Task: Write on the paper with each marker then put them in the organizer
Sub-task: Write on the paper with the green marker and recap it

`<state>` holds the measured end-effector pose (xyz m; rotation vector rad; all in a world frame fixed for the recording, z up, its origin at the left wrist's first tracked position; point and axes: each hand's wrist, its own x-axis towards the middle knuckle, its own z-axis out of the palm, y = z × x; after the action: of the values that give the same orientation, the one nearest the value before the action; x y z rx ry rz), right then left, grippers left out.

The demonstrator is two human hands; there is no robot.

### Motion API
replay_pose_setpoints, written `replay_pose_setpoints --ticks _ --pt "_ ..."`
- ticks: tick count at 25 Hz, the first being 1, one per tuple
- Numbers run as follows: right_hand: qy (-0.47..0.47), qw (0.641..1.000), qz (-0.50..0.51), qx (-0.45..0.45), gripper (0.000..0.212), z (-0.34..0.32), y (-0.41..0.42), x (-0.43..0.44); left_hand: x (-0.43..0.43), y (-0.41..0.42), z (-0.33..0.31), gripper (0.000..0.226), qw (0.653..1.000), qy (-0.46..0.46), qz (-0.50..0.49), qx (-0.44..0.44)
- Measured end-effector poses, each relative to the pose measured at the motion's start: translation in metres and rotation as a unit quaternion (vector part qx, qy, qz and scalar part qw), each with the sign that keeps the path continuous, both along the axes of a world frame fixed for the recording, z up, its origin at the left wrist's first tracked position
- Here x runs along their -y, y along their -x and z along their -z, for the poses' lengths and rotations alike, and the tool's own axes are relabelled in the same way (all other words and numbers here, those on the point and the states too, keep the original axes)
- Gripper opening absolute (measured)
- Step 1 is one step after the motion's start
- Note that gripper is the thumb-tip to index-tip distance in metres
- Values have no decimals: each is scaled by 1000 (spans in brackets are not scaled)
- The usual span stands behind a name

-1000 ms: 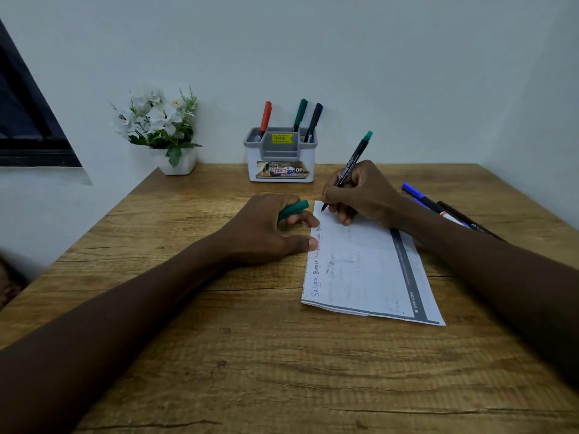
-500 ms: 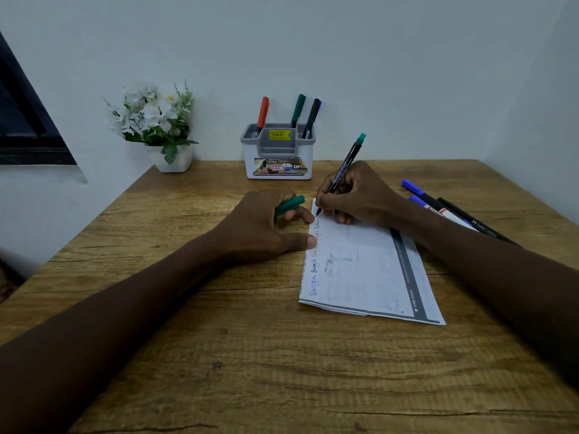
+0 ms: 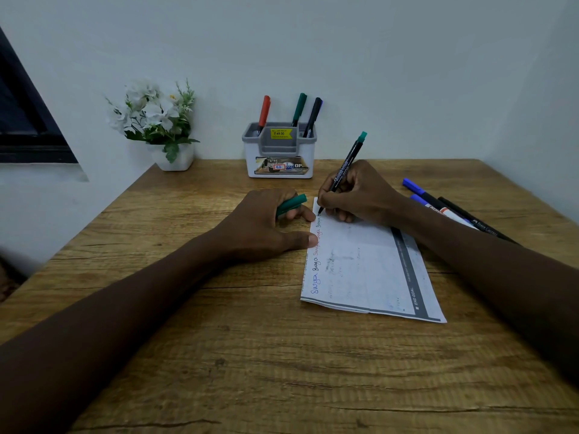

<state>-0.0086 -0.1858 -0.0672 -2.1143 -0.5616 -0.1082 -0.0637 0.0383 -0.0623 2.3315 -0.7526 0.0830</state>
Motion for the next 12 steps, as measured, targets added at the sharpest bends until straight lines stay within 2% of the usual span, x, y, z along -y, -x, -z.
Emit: replay_pose_setpoints --ticks 3,9,12 --pt "-2 1000 5 -2 16 0 -1 1 -1 -1 2 28 1000 -1 0 5" --pt "-1 1000 15 -4 16 0 -1 0 -2 -3 4 28 1000 -6 -2 11" --pt "-4 1000 19 -3 15 0 -1 -1 -2 -4 5 41 1000 -6 -8 12"
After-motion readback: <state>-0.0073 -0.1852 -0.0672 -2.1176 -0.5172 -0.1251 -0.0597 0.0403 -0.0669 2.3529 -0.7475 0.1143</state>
